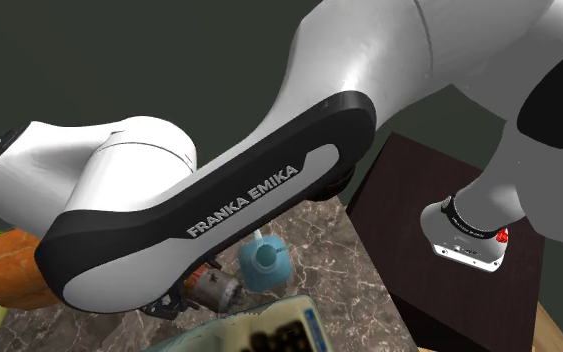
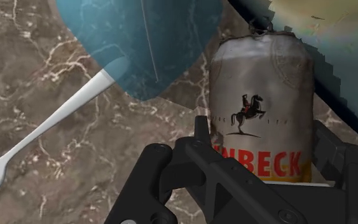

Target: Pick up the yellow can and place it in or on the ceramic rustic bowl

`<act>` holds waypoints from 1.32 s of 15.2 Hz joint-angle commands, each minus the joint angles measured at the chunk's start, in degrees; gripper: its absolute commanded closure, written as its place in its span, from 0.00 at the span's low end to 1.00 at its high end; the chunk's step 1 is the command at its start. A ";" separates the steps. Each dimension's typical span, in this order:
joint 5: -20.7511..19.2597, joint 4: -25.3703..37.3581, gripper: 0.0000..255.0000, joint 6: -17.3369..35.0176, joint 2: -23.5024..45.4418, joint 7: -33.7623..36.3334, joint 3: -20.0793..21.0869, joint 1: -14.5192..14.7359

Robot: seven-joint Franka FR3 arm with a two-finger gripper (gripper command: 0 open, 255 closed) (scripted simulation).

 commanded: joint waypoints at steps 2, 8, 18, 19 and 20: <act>0.43 1.29 1.00 -2.02 -0.79 0.23 0.39 0.05; 0.70 4.80 1.00 -6.12 -1.53 0.97 0.67 0.19; 0.80 12.56 1.00 -13.61 -1.51 2.50 1.02 0.92; 0.78 13.51 1.00 -14.42 -1.40 2.67 1.05 1.04; 0.76 14.49 1.00 -15.25 -1.27 2.86 1.07 1.16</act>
